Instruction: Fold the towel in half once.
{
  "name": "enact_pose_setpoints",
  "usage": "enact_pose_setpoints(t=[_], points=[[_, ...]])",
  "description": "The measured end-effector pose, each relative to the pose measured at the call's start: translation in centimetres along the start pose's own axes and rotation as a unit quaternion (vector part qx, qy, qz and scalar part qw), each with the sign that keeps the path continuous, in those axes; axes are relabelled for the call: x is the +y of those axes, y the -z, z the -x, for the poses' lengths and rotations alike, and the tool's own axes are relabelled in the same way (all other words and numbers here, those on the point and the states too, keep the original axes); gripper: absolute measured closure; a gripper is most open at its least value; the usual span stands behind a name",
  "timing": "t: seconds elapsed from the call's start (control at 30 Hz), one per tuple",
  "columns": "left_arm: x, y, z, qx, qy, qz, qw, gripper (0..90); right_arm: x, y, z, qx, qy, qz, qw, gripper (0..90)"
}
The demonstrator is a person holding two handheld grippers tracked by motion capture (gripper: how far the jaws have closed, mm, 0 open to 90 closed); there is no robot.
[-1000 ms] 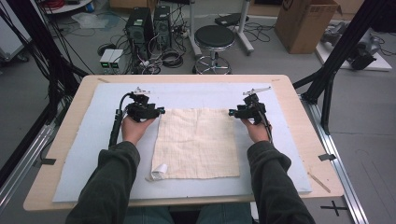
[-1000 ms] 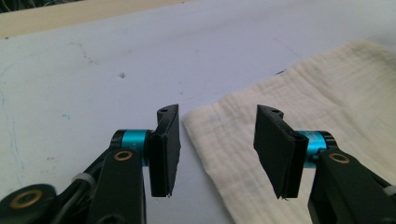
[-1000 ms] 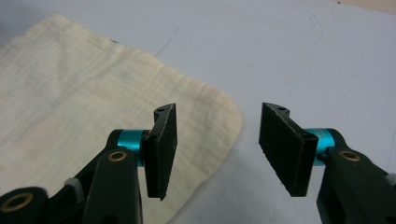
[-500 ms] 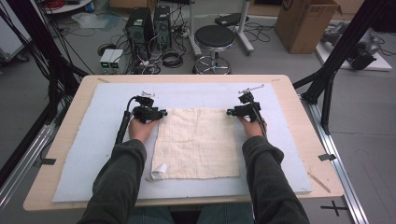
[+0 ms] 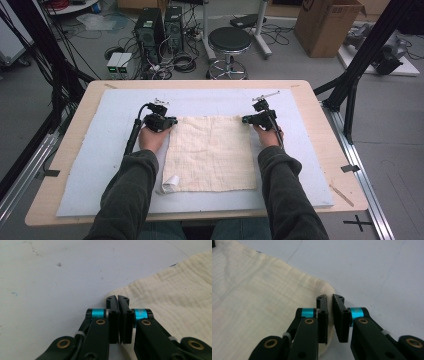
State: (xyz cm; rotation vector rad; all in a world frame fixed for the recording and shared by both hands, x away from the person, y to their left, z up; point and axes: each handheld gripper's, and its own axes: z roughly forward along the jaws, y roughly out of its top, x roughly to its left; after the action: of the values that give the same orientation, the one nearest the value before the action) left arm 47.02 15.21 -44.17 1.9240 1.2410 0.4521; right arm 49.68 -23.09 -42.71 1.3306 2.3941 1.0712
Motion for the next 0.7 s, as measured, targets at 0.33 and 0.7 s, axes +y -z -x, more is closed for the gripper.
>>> enact_pose_setpoints(t=[0.33, 0.7], points=[[0.7, 2.0, -0.3, -0.008, -0.004, 0.021, 0.9997, 87.5, 0.3, 1.8, -0.2, 0.014, 0.01, 0.025, 0.9995, 83.5], [0.9, 3.7, 0.3, -0.027, -0.011, 0.033, 0.999, 87.5, 0.4, 4.2, -0.4, 0.037, 0.016, 0.055, 0.9977, 83.5]])
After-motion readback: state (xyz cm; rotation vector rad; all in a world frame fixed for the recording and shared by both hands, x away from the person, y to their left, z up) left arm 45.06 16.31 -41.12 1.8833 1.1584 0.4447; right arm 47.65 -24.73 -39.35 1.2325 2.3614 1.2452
